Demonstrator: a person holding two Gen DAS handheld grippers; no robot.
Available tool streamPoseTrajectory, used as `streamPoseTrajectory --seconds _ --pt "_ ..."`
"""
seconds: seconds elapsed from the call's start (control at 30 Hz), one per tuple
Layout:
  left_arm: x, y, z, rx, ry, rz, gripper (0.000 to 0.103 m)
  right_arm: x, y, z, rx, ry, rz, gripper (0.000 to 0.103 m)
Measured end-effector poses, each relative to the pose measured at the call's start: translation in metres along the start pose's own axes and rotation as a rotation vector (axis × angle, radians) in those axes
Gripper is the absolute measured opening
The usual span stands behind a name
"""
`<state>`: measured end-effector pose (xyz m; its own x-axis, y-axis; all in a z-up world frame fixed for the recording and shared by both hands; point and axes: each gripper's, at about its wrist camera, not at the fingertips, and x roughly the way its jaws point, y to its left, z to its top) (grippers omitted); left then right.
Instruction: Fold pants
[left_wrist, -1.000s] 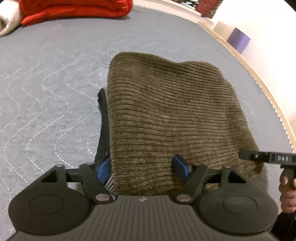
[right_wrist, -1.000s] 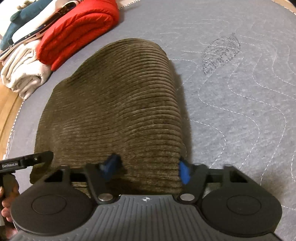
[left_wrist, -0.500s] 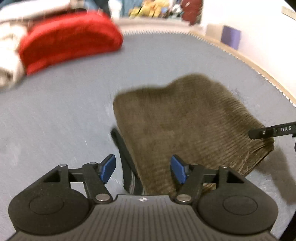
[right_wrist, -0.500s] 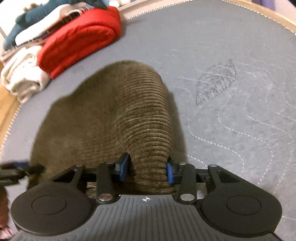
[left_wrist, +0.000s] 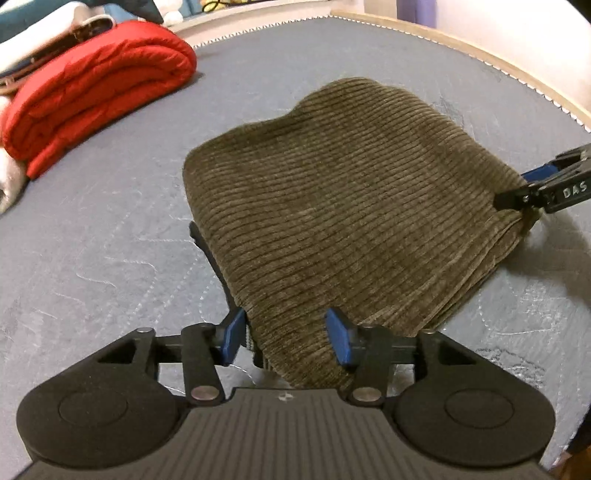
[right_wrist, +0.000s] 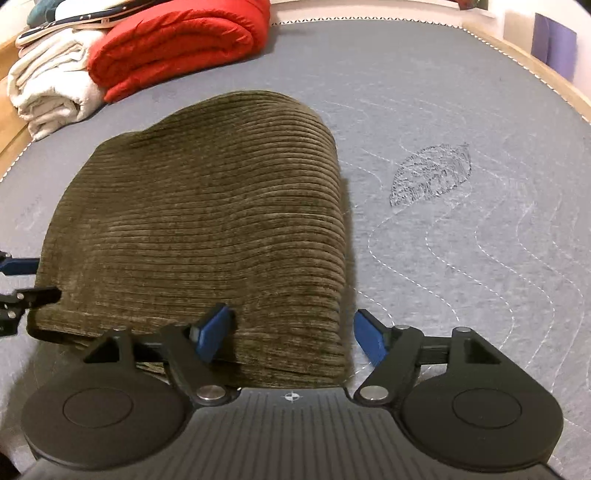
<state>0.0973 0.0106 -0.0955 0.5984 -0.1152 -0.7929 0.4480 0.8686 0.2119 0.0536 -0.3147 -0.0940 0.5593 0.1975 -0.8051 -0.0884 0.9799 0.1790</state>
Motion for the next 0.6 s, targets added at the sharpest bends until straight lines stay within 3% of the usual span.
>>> streamPoseTrajectory --seconds 0.03,0.1,0.17,0.23,0.3,0.37,0.43,0.5,0.6 --pt "-0.003 -0.003 0.0 0.011 -0.012 0.039 0.076 -0.002 0.001 0.0 -0.003 -0.003 -0.002 0.076" --pt "-0.014 0.0 -0.004 -0.001 -0.037 0.076 0.082 -0.009 0.004 0.0 -0.005 -0.017 -0.016 0.076" --pt "-0.03 0.004 -0.002 -0.086 -0.055 0.068 0.085 -0.026 0.008 0.004 0.003 -0.051 -0.049 0.077" --pt "-0.051 0.008 0.003 -0.178 -0.089 0.075 0.086 -0.052 0.011 0.006 0.028 -0.113 -0.046 0.084" --pt "-0.071 -0.004 0.011 -0.223 -0.137 0.155 0.087 -0.078 0.016 0.005 0.025 -0.174 -0.024 0.098" --pt "-0.097 -0.019 0.013 -0.253 -0.203 0.215 0.087 -0.1 0.021 -0.001 0.021 -0.236 -0.015 0.102" --pt "-0.113 -0.028 0.01 -0.319 -0.225 0.172 0.09 -0.114 0.023 -0.008 0.045 -0.279 -0.011 0.102" --pt "-0.117 -0.035 0.0 -0.429 -0.227 0.1 0.103 -0.121 0.023 -0.017 0.075 -0.315 0.006 0.102" --pt "-0.101 -0.048 -0.011 -0.453 -0.201 0.071 0.103 -0.113 0.022 -0.026 0.062 -0.343 0.007 0.102"
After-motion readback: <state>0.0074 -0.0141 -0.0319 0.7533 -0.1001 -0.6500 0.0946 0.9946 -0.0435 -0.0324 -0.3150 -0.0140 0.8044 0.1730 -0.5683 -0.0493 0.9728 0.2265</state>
